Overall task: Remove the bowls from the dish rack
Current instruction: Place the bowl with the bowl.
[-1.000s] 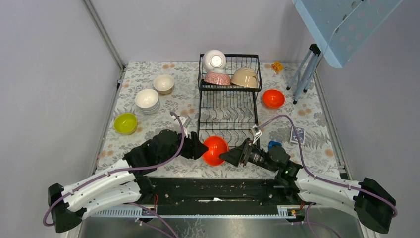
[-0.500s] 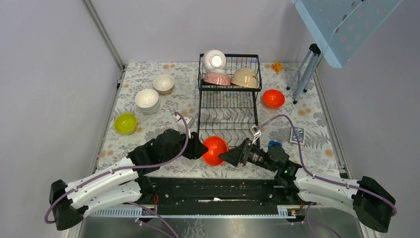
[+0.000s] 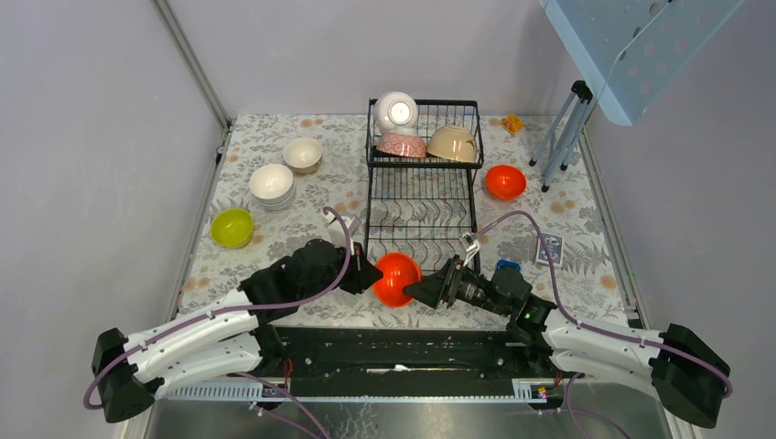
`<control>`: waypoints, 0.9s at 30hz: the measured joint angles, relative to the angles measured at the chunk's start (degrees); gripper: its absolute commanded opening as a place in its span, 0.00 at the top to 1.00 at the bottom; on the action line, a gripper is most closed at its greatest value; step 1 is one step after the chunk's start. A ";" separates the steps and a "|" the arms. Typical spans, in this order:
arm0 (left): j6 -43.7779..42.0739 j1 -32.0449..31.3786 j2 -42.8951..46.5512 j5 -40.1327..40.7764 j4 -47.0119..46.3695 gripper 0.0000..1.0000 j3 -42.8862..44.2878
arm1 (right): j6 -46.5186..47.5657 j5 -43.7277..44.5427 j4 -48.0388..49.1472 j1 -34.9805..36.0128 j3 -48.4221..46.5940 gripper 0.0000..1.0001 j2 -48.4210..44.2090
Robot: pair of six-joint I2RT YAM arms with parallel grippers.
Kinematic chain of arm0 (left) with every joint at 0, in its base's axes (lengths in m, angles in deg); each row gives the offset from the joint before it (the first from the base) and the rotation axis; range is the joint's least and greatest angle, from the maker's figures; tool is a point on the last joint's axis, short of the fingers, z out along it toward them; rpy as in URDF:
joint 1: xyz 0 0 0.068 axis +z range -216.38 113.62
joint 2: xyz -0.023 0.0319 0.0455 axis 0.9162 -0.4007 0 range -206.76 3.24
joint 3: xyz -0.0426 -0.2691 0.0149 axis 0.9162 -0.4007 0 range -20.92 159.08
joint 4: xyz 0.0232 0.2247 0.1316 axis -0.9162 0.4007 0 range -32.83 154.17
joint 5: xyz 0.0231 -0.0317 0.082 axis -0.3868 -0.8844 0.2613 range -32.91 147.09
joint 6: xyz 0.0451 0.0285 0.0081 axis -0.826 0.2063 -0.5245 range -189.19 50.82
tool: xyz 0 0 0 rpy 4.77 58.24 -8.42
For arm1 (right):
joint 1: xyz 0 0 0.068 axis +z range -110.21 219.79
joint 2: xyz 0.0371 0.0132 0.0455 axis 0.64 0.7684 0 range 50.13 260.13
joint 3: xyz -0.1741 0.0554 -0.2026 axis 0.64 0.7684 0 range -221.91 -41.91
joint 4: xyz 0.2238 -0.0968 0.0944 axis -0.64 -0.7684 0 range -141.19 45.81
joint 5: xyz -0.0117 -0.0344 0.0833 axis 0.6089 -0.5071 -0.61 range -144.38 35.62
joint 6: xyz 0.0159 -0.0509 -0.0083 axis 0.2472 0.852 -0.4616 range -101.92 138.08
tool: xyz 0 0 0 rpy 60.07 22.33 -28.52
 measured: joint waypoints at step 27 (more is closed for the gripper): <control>9.99 -0.13 3.98 9.03 0.24 1.00 -2.78 | 17.44 18.25 -51.89 -0.17 -30.47 0.00 -4.90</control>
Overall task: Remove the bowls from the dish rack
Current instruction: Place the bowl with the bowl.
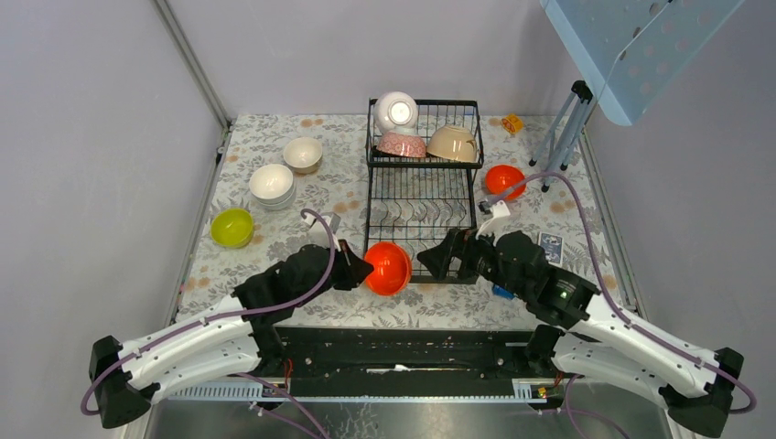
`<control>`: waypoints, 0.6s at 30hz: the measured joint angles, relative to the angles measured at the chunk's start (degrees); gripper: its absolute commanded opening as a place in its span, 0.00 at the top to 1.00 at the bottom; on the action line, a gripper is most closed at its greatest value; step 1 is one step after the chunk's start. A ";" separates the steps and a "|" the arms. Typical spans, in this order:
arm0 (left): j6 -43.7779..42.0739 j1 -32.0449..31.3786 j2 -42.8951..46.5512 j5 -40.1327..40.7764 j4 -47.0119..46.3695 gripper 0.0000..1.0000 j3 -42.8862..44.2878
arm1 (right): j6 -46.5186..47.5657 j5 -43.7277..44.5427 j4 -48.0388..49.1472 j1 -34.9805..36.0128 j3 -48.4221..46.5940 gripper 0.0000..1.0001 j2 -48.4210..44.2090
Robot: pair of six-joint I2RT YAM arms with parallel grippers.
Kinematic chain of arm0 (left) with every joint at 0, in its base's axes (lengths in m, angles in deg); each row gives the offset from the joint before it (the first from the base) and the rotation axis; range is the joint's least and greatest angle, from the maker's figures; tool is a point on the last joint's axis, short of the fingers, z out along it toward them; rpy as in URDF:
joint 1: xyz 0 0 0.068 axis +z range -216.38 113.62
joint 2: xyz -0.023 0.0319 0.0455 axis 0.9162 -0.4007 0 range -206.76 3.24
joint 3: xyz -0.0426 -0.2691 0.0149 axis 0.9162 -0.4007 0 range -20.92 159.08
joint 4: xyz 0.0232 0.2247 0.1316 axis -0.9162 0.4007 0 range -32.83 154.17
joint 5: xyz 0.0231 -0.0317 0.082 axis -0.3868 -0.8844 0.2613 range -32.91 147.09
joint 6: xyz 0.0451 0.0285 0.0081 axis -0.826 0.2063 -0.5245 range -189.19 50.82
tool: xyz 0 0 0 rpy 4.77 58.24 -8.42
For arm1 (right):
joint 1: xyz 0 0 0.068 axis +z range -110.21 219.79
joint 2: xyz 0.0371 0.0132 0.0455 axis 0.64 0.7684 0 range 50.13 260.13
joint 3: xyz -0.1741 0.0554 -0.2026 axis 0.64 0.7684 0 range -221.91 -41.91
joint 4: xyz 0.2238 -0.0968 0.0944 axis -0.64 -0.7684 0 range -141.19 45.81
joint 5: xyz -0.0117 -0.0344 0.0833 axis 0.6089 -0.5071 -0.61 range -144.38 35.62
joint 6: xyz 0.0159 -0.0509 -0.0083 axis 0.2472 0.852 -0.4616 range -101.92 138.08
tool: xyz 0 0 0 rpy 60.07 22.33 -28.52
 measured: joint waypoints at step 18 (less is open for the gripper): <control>12.70 0.00 -3.65 18.97 19.41 1.00 10.34 | 13.49 19.63 -16.33 11.02 -28.13 0.03 18.69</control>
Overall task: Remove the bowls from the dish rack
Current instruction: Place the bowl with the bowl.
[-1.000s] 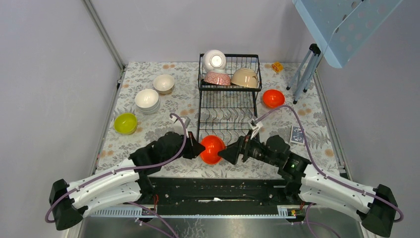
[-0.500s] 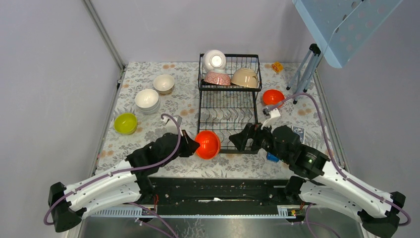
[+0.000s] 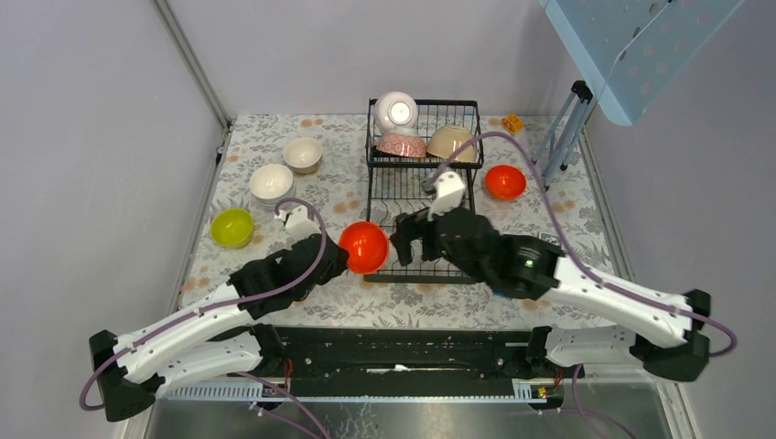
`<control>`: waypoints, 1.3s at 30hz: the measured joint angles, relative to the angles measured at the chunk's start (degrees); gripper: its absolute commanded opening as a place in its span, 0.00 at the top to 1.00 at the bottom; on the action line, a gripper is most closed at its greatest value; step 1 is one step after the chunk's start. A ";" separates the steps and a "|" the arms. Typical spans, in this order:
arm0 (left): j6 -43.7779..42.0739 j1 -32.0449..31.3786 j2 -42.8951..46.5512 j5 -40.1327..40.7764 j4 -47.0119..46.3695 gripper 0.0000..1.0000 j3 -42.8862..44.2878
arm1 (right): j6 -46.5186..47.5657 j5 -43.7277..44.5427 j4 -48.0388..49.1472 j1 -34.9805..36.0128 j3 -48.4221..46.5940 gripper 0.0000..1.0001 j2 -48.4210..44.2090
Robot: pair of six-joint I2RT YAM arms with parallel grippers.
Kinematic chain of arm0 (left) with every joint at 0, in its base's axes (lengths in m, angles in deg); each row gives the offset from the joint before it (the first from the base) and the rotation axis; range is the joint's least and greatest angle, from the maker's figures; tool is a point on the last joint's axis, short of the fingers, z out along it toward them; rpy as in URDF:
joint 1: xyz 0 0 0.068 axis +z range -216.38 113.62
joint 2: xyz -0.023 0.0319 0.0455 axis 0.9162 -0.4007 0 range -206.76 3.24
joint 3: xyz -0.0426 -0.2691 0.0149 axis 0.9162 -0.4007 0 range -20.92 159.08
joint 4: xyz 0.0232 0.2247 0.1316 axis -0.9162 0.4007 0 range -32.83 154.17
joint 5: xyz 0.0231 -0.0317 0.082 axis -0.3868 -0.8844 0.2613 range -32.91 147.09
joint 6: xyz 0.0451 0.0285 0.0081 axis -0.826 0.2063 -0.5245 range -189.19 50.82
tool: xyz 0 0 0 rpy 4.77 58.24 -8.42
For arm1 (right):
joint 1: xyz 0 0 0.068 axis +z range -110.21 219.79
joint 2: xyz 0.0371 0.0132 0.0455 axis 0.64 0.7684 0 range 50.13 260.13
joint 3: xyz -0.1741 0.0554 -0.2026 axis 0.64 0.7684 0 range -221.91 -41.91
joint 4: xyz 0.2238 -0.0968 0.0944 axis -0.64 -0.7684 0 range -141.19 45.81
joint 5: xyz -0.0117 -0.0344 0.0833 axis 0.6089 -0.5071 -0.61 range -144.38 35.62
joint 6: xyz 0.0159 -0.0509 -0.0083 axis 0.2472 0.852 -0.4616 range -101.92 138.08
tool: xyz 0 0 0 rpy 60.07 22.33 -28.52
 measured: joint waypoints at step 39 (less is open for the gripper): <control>26.64 0.00 -7.43 -0.02 15.67 1.00 3.98 | -6.12 3.63 6.27 4.68 -2.64 0.57 25.09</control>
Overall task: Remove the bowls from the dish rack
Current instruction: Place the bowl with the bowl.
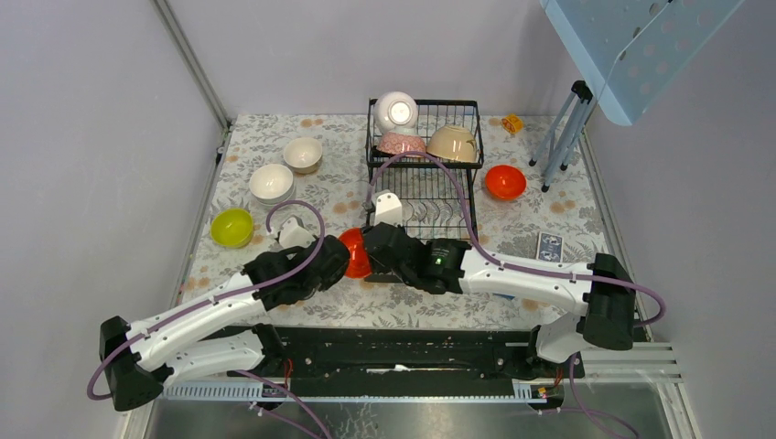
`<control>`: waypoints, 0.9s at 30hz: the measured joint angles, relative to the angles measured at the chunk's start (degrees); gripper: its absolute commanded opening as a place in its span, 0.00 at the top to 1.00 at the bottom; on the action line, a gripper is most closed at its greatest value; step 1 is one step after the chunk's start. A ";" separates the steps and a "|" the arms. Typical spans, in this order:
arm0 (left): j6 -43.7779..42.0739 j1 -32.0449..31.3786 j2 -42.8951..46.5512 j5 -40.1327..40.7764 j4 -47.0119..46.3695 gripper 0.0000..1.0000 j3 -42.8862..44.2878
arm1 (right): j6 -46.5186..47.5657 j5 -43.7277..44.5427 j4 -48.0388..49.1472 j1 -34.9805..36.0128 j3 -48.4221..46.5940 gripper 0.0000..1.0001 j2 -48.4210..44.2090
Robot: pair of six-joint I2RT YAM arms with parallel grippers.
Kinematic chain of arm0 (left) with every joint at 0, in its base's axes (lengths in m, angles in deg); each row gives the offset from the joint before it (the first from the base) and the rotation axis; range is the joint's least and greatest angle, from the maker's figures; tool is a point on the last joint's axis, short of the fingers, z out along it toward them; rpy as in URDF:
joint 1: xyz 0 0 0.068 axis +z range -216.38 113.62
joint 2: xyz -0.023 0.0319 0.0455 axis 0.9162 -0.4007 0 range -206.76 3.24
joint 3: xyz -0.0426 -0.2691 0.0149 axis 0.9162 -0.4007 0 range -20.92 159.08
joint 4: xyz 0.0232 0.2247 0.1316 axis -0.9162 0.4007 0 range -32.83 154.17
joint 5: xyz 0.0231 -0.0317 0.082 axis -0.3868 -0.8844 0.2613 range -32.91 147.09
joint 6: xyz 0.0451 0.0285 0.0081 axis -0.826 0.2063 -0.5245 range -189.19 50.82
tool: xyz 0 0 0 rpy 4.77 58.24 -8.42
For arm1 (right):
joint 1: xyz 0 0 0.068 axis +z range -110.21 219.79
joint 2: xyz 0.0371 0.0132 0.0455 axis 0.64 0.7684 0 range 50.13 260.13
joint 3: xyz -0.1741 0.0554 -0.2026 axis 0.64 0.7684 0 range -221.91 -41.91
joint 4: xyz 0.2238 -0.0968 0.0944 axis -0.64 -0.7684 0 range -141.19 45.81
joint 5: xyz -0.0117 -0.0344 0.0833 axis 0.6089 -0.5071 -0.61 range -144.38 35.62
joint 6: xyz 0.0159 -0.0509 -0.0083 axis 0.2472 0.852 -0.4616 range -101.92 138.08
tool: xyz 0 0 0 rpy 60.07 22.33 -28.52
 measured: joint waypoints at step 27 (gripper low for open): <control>-0.76 0.02 2.54 -0.72 -2.47 1.00 -3.61 | -1.42 -0.11 0.02 -1.49 0.31 1.00 2.69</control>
